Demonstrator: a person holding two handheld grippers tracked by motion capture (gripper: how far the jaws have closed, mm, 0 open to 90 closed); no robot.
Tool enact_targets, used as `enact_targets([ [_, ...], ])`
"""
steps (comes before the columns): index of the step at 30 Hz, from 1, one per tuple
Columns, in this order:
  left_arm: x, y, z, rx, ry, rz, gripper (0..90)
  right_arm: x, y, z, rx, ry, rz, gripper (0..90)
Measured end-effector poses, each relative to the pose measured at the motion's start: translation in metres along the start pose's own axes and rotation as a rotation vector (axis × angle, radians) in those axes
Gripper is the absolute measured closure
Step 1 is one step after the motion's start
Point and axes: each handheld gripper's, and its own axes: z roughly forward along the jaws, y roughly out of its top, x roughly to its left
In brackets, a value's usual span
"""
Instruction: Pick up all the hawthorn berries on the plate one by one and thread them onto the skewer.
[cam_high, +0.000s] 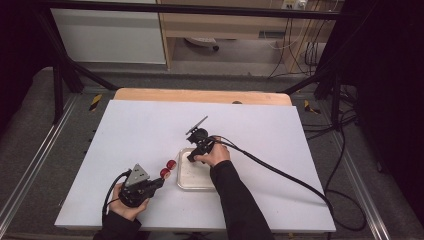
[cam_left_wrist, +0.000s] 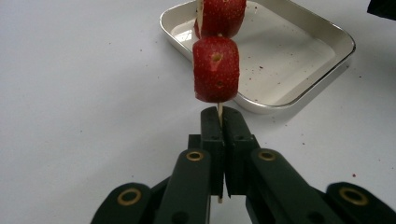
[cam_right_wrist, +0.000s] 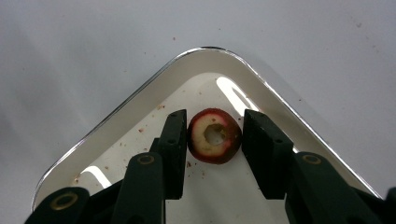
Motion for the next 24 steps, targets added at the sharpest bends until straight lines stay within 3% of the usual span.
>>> enact_targets([
  [8,-0.001,0.000,0.000,0.002,0.001,0.005,88.0,0.001,-0.001,-0.002,-0.002,0.003,0.006,62.0],
  [24,-0.003,0.000,0.000,-0.005,0.001,0.009,88.1,0.015,-0.019,-0.034,-0.113,0.066,0.047,62.9],
])
